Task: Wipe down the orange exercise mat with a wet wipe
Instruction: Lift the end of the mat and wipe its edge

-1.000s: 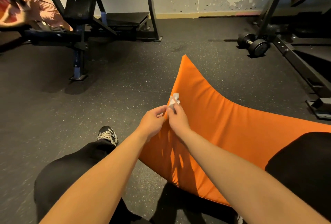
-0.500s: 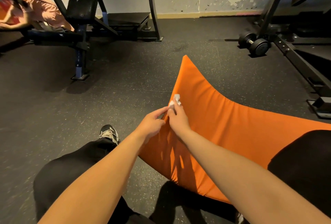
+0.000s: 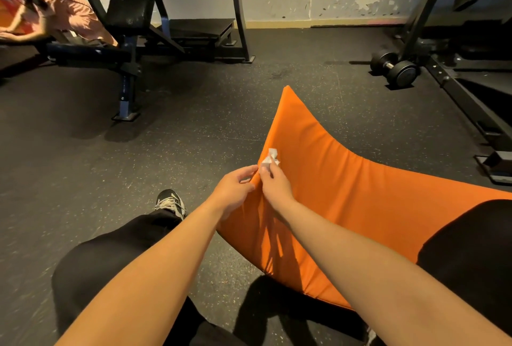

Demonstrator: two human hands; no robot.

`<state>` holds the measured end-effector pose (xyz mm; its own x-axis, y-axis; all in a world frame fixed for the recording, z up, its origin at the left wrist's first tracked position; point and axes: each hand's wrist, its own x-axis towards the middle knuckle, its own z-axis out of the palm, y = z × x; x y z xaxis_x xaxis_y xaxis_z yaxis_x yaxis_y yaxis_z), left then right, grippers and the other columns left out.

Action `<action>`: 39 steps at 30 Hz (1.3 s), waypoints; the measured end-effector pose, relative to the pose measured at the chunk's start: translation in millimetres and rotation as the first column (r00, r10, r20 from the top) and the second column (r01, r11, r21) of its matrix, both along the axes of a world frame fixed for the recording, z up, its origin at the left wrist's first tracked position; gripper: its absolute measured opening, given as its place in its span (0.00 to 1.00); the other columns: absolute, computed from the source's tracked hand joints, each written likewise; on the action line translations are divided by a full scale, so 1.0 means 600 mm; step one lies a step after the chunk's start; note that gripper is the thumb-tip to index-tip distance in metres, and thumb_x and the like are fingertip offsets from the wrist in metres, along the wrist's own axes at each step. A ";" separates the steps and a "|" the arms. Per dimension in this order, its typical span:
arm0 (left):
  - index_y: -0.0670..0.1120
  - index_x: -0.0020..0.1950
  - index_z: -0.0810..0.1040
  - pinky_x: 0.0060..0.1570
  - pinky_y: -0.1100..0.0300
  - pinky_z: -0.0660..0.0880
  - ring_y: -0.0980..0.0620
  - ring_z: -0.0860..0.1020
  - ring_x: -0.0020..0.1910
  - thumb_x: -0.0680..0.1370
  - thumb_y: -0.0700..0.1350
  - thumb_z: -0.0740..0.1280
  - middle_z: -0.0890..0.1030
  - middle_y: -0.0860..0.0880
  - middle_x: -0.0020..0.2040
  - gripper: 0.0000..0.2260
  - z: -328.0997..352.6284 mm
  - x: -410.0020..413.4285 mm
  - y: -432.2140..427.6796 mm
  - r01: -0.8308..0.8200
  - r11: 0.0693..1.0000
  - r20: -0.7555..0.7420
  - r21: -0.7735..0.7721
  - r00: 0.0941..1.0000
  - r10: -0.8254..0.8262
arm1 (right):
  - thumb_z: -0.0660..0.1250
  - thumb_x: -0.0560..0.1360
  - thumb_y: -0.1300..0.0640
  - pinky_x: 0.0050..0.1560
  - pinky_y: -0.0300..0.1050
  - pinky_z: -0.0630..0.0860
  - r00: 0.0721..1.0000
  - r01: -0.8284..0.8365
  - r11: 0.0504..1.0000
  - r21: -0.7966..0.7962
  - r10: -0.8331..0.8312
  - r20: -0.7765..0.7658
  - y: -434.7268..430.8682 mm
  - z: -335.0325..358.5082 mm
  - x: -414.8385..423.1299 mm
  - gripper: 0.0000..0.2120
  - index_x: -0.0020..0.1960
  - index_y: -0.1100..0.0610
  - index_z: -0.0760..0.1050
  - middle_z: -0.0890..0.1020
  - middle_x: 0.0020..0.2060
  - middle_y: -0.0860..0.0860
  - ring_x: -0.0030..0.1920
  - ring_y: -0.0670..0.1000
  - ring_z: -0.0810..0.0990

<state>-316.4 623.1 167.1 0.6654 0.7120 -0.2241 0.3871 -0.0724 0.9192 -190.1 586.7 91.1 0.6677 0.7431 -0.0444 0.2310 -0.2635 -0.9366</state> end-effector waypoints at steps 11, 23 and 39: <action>0.52 0.73 0.75 0.55 0.69 0.68 0.57 0.74 0.64 0.76 0.31 0.62 0.78 0.52 0.66 0.28 -0.014 -0.038 -0.002 -0.044 0.984 -0.078 0.170 0.995 0.058 | 0.60 0.84 0.57 0.74 0.40 0.56 0.991 -0.126 0.992 -0.021 0.126 0.037 -0.020 0.000 -0.061 0.25 0.80 0.52 0.61 0.64 0.78 0.54 0.79 0.52 0.60; 0.54 0.69 0.78 0.56 0.62 0.70 0.55 0.76 0.61 0.79 0.39 0.65 0.81 0.52 0.64 0.20 0.002 -0.059 0.040 -0.184 0.970 0.055 0.158 0.983 0.177 | 0.59 0.84 0.55 0.74 0.52 0.65 0.979 -0.160 0.983 -0.092 0.170 0.111 0.056 0.035 -0.083 0.24 0.79 0.50 0.65 0.71 0.74 0.56 0.74 0.57 0.68; 0.52 0.71 0.76 0.66 0.48 0.76 0.52 0.81 0.60 0.77 0.38 0.67 0.83 0.51 0.61 0.22 -0.008 -0.067 0.062 -0.183 0.975 0.071 -0.127 0.979 0.193 | 0.59 0.83 0.61 0.68 0.41 0.66 0.973 -0.229 0.972 0.042 0.228 0.031 0.036 0.021 -0.117 0.18 0.72 0.53 0.74 0.76 0.69 0.52 0.69 0.52 0.73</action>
<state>-356.6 660.1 162.3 0.5417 0.7978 -0.2649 0.3062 0.1062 0.9460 -260.1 608.4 103.7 0.4805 0.8770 0.0079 0.3046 -0.1583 -0.9392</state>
